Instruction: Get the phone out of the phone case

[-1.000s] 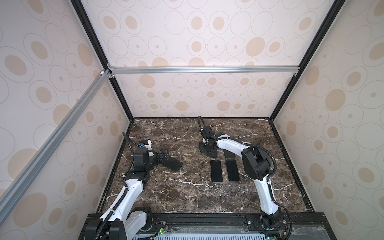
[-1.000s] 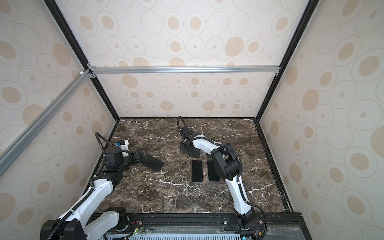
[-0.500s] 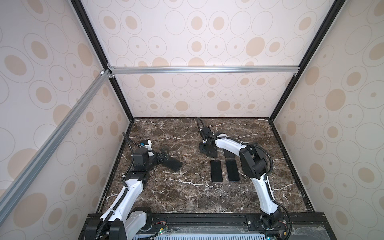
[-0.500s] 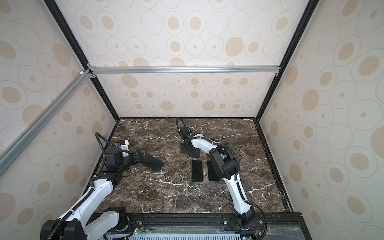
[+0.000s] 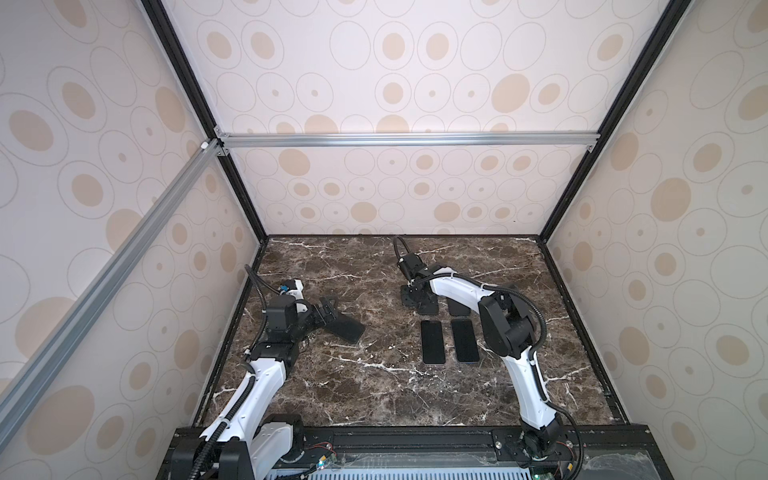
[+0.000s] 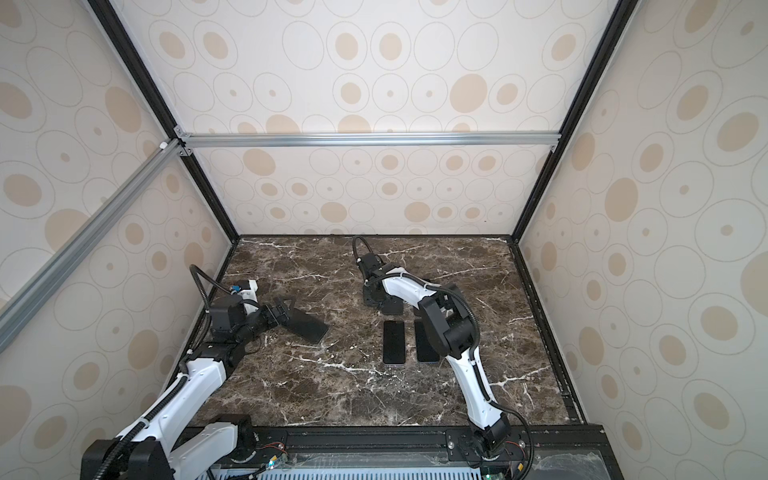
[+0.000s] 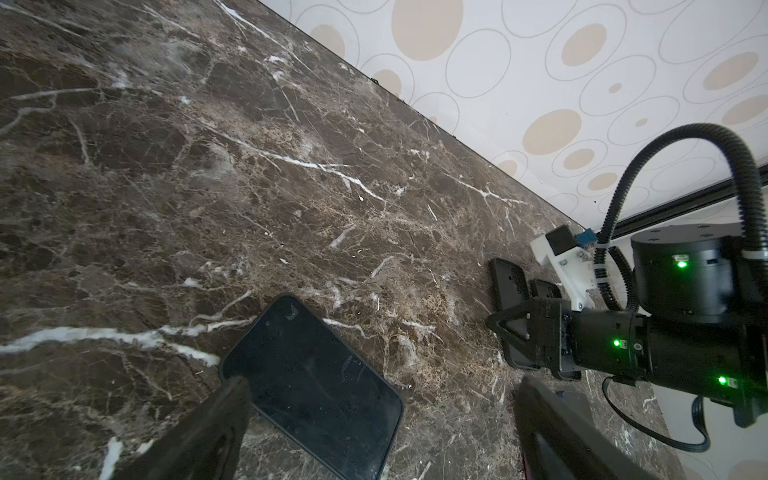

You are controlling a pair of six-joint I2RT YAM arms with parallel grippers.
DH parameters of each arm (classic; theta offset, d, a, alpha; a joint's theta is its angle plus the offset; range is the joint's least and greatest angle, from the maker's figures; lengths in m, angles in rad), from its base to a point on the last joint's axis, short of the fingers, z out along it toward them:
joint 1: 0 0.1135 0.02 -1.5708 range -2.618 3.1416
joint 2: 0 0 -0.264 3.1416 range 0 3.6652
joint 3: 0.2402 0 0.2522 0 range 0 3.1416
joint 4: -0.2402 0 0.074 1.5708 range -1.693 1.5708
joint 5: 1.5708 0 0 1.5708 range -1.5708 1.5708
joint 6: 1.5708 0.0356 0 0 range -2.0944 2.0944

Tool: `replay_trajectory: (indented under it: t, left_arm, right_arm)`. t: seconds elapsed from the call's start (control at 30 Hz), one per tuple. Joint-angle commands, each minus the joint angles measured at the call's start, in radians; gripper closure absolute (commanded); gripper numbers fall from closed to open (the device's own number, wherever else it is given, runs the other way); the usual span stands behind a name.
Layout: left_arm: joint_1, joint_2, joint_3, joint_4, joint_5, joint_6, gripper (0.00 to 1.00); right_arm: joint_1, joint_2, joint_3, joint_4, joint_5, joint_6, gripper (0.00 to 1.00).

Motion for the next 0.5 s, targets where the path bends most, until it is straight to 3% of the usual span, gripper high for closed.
replay_trajectory:
  t: [0.0,0.27,0.47]
  left_arm:
    - [0.019,-0.022,-0.003,-0.015,-0.018,-0.010,0.01]
    - [0.121,-0.034,-0.063,0.035,0.055,-0.071,0.01]
    - [0.231,-0.030,-0.126,0.097,0.154,-0.129,0.01]
  right_arm:
    - [0.022,-0.082,-0.066,0.083,-0.057,-0.060,0.71]
    - [0.172,-0.115,-0.058,0.162,-0.133,-0.287,0.47]
    - [0.270,-0.042,0.040,0.120,-0.160,-0.390,0.15]
